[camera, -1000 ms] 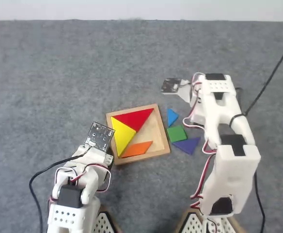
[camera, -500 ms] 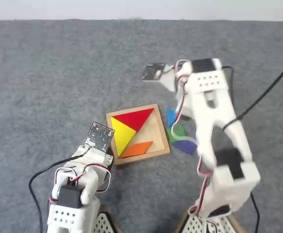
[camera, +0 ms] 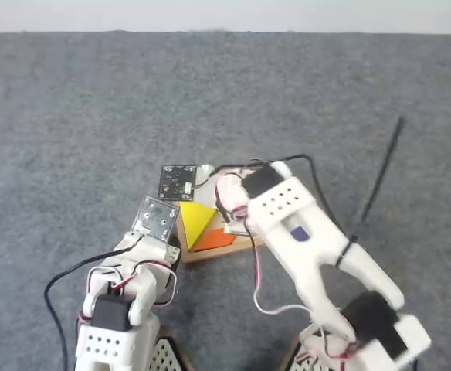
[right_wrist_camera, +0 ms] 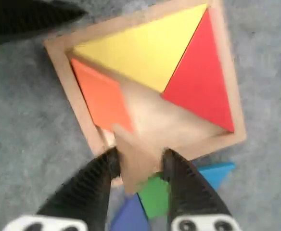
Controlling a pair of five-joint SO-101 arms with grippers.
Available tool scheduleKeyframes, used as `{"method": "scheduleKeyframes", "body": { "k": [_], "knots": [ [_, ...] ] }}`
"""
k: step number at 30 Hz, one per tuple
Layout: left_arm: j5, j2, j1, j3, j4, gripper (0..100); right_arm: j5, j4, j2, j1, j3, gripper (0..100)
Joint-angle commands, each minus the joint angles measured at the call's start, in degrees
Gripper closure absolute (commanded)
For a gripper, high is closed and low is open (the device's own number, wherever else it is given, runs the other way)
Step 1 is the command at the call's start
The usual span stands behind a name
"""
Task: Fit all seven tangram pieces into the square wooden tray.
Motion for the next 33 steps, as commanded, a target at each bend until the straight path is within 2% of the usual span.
{"method": "scheduleKeyframes", "body": {
  "k": [1,8,16,20,27,33],
  "knots": [
    [0.7,0.2,0.1,-0.4,0.3,91,-2.6,-0.7,8.0,-1.5,-9.0,92.9],
    [0.7,0.2,0.1,-0.4,0.3,91,-3.7,1.7,21.0,-1.9,-20.7,92.9],
    [0.7,0.2,0.1,-0.4,0.3,91,-3.2,2.0,22.7,-4.8,-20.9,92.6],
    [0.7,0.2,0.1,-0.4,0.3,91,-0.6,5.5,22.7,-4.9,-21.0,92.4],
    [0.7,0.2,0.1,-0.4,0.3,91,-1.7,5.8,22.7,-4.5,-21.1,78.3],
    [0.7,0.2,0.1,-0.4,0.3,91,-1.2,4.0,22.6,-4.9,-21.3,77.5]
  ]
}}
